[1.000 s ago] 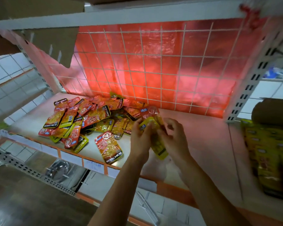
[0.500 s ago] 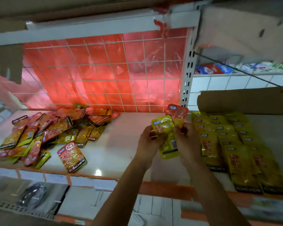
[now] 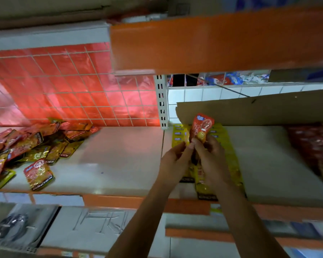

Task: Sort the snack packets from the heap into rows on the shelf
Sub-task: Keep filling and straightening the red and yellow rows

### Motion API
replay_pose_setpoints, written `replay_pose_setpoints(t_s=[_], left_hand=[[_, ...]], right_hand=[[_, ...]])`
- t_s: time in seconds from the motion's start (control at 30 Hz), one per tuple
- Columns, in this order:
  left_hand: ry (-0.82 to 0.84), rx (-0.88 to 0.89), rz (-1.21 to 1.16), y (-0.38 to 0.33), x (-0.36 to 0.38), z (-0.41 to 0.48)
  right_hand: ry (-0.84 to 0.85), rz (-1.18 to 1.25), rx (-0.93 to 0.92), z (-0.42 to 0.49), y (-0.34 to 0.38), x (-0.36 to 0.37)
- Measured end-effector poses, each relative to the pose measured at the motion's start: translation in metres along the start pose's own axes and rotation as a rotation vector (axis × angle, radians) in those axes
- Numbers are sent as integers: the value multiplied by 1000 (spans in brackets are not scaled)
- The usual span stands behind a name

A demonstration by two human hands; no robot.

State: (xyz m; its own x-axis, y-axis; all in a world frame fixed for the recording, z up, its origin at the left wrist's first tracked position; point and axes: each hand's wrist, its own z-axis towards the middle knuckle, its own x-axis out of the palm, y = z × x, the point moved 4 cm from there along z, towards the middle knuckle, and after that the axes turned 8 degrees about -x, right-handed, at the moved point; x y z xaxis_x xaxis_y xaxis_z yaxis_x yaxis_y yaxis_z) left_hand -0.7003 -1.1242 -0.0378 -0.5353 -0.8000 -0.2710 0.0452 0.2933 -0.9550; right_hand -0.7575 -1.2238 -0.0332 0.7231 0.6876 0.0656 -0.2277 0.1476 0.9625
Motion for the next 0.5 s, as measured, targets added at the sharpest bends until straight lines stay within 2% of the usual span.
replay_pose_setpoints(t_s=[0.13, 0.23, 0.37, 0.5], left_hand=[[-9, -112, -157, 8, 22, -11], [-100, -98, -255, 12, 26, -15], [-279, -71, -183, 20, 13, -15], [-381, -191, -50, 38, -4, -13]], right_hand=[[22, -12, 0, -3, 3, -36], [-6, 3, 41, -4, 0, -63], [-20, -36, 105, -8, -5, -93], [-27, -40, 165, -14, -9, -105]])
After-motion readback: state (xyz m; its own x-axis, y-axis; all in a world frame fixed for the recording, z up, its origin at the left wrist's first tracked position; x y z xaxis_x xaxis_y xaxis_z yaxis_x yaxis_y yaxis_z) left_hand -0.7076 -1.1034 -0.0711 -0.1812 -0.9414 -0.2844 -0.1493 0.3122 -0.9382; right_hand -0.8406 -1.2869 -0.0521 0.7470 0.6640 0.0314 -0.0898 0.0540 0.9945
